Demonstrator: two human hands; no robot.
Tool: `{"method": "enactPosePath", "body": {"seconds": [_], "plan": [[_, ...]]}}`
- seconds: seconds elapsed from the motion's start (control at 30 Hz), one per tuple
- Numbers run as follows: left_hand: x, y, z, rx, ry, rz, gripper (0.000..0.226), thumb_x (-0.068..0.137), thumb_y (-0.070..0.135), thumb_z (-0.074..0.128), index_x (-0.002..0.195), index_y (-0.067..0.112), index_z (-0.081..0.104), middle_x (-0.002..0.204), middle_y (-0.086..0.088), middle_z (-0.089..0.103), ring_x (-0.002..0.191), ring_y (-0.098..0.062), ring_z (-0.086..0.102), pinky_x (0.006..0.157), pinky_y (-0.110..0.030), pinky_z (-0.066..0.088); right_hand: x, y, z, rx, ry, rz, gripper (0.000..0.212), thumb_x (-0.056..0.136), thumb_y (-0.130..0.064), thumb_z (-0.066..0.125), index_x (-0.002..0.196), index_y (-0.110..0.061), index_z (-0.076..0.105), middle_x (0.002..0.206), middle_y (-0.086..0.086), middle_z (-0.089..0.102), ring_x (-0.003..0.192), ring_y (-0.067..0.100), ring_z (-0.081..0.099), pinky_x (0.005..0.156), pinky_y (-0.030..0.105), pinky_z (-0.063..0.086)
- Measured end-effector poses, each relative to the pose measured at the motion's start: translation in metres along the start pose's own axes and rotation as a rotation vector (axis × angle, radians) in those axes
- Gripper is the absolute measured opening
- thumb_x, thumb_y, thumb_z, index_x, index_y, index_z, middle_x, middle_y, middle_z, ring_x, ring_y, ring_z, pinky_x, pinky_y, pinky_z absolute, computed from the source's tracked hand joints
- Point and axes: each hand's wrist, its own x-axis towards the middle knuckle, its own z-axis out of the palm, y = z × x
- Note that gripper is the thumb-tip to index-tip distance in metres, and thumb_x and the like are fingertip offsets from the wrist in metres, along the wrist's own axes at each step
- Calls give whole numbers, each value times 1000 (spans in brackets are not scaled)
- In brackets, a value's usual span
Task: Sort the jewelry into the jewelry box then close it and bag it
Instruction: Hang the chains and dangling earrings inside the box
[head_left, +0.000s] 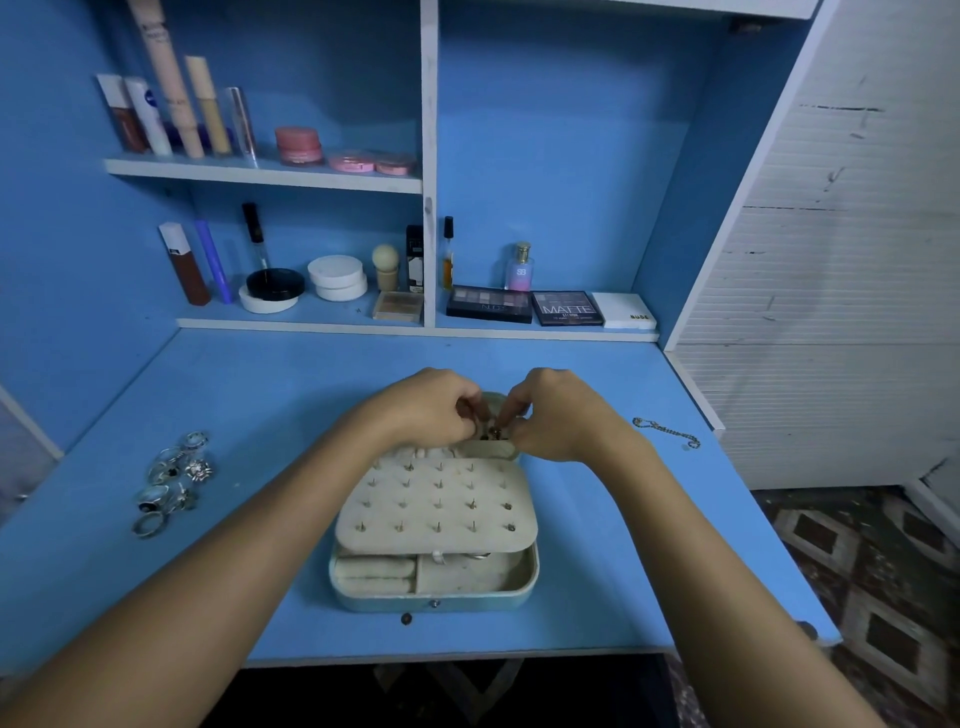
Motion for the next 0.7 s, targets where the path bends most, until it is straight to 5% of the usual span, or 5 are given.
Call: {"method": "enactPosePath", "body": {"seconds": [0.07,0.17,0.27,0.47,0.7], "plan": [[2,3,2,28,-15,13,21,90,16,58,104,28,70,99,3,65,84,-18,63,72,-34,53,0,2,1,-7,-24,36,20,78,-19,60,78,-34,73,92,-11,65,91,14,63,78,33,59],[4,8,4,74,-62,29,37,89,10,55,80,46,60,96,4,62,86,-19,61,75,-36,53,-1,2,4,-38,-72,79,18,76,-26,63,86,-32,76,94,-6,69,88,16,65,79,35,61],[5,11,5,113,-62,17,35,87,10,54,69,40,51,93,4,60,88,-20,61,79,-38,53,-1,3,6,2,-65,95,16,79,-25,66,88,-32,76,94,-5,69,87,17,66,78,34,61],[6,12,4,111,-94,-9,27,87,14,55,105,28,70,107,4,66,97,-18,63,90,-41,54,-3,2,7,38,-55,124,14,79,-22,66,86,-30,75,93,-3,69,82,16,67,74,31,61],[3,13,0,93,-124,-26,28,89,17,54,105,32,72,107,8,69,96,-14,64,89,-35,54,-3,-1,6,63,-77,150,13,81,-18,64,89,-22,74,93,3,70,69,21,70,65,31,62]]}}
